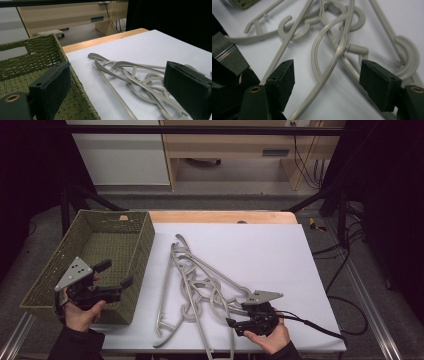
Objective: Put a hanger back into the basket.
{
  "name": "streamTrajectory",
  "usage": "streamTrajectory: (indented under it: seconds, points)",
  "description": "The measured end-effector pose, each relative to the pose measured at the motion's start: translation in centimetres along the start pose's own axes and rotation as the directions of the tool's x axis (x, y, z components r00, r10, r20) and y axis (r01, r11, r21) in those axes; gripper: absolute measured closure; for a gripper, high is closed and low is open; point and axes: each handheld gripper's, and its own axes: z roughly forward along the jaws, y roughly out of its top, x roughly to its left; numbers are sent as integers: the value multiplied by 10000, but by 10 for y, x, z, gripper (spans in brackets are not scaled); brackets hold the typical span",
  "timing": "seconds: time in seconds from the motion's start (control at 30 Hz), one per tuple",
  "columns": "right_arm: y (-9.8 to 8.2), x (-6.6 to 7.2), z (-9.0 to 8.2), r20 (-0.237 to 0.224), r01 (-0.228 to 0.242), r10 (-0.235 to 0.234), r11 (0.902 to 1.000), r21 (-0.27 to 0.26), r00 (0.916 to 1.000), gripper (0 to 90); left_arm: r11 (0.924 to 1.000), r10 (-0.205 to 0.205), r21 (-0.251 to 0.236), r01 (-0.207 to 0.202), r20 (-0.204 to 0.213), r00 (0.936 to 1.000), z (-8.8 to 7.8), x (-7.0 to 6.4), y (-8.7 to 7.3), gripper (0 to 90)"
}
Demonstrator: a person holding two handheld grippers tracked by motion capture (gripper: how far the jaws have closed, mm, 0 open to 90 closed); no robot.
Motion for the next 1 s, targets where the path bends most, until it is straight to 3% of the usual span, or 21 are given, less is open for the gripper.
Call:
streamTrajectory:
  seconds: [0.07,0.13,0.33,0.47,0.57,0.73,0.8,1.0]
  points:
    - [-2,1,7,-162,36,-33,9997,244,9999,310,10000,80,45,-80,18,10000,0,0,0,72]
    - [-4,2,13,25,-50,49,9985,537,10000,344,10000,78,42,-78,34,10000,0,-1,0,72]
    - [-8,3,23,-76,-148,157,9945,1037,9998,388,10000,78,39,-78,40,10000,0,-1,0,73]
    - [-10,4,32,-41,-408,420,9868,1564,9991,433,9999,78,106,-79,76,9999,2,-2,0,73]
    - [-12,2,36,-179,-290,326,9849,1707,9993,475,9999,65,110,-66,81,9999,4,-3,-1,73]
    - [-12,3,42,-165,-536,582,9779,2022,9982,541,9997,131,205,-133,99,9999,5,-3,-1,73]
    - [-12,1,44,-266,-436,498,9797,1956,9984,557,9997,131,204,-133,101,9999,5,-3,-1,73]
    - [-10,0,47,-443,-859,974,9732,2132,9943,662,9997,138,215,-141,126,9998,6,-4,-1,74]
